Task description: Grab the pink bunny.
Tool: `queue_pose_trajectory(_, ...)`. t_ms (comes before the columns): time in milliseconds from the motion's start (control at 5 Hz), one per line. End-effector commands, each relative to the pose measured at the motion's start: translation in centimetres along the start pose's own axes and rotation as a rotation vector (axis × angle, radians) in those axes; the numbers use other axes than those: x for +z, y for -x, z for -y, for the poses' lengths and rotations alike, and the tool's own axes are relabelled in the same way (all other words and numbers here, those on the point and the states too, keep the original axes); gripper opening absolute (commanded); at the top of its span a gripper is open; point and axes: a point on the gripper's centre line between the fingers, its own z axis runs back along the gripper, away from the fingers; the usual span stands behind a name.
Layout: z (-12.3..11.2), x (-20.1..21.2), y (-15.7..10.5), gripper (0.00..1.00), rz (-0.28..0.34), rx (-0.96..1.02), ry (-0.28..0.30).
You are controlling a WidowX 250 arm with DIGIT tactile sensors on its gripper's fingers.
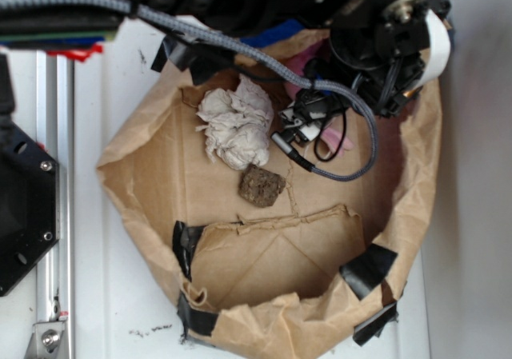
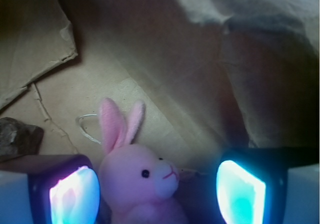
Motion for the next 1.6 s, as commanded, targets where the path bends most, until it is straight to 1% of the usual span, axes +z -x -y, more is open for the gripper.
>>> queue_pose_trajectory(0,0.4,0.1,-0.5,1.00,0.003,-0.030,-0.039)
queue_pose_trajectory(200,1.0,-1.0,0.3,1.00,-0.041,-0.044,-0.023)
queue_pose_trajectory(400,1.6,-0.9,1.1,1.00,-0.056,-0.053,-0.002)
queue_pose_trajectory(600,2.0,-1.2,0.9,1.00,-0.042,-0.066,0.015)
queue_pose_trajectory(800,2.1,-3.0,0.9,1.00,-0.050,-0.073,0.003)
queue_pose_trajectory(1000,1.3,-4.0,1.3,1.00,-0.047,-0.054,-0.009)
queue_pose_trajectory(1200,0.6,-4.8,1.4,1.00,-0.065,-0.038,-0.015)
queue_pose_trajectory(1400,0.7,-4.9,1.3,0.76,-0.068,-0.035,-0.022)
